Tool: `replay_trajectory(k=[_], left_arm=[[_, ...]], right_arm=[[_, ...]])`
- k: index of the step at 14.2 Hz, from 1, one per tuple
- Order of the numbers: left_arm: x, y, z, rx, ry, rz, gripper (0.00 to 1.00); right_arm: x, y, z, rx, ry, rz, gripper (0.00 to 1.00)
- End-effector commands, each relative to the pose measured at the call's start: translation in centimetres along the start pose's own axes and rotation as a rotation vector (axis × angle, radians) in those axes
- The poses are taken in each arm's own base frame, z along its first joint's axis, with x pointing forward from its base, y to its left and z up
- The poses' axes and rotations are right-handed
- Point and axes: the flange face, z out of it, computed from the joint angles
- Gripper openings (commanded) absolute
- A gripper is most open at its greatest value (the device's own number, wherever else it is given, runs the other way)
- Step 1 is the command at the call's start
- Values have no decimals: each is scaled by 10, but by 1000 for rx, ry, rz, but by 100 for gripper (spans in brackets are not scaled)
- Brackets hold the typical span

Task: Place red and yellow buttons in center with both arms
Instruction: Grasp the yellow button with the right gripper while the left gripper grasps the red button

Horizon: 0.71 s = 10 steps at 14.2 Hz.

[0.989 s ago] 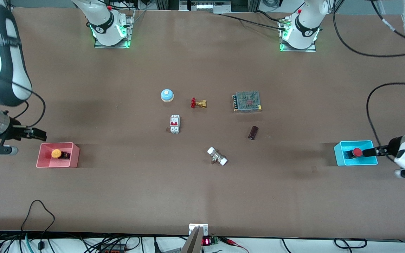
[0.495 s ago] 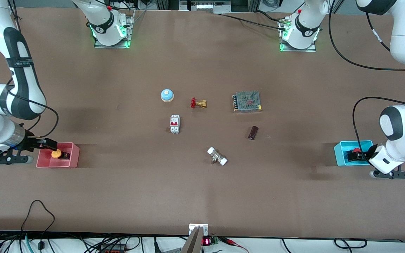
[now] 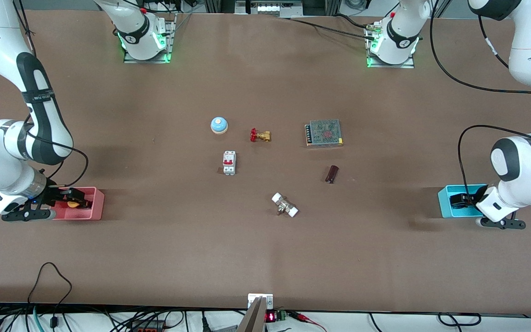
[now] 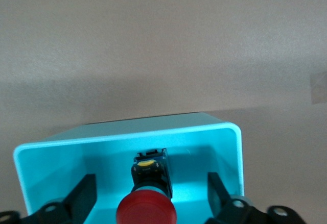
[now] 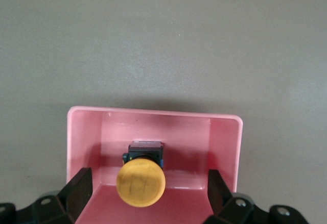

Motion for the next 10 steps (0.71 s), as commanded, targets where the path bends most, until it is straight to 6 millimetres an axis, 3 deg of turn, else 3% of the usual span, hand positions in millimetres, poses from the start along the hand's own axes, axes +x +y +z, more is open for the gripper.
replay_trajectory(k=[1,3,6,8,10], left_arm=[[-9,-1,-4,6,0,22,69],[-9,-1,-4,5,-3,22,47],[-8,-2,-10,8,2,17,24],[-4,-4,-23,15,21,14,21],[-5,-5,-64,27,48,10,21]], right_arm=[[1,2,11,14,5,-13,100],[1,1,17,12,10,-19,100],[1,2,29,8,26,-22,100],[0,4,39,7,29,-33,100],[0,4,39,6,34,-36,100]])
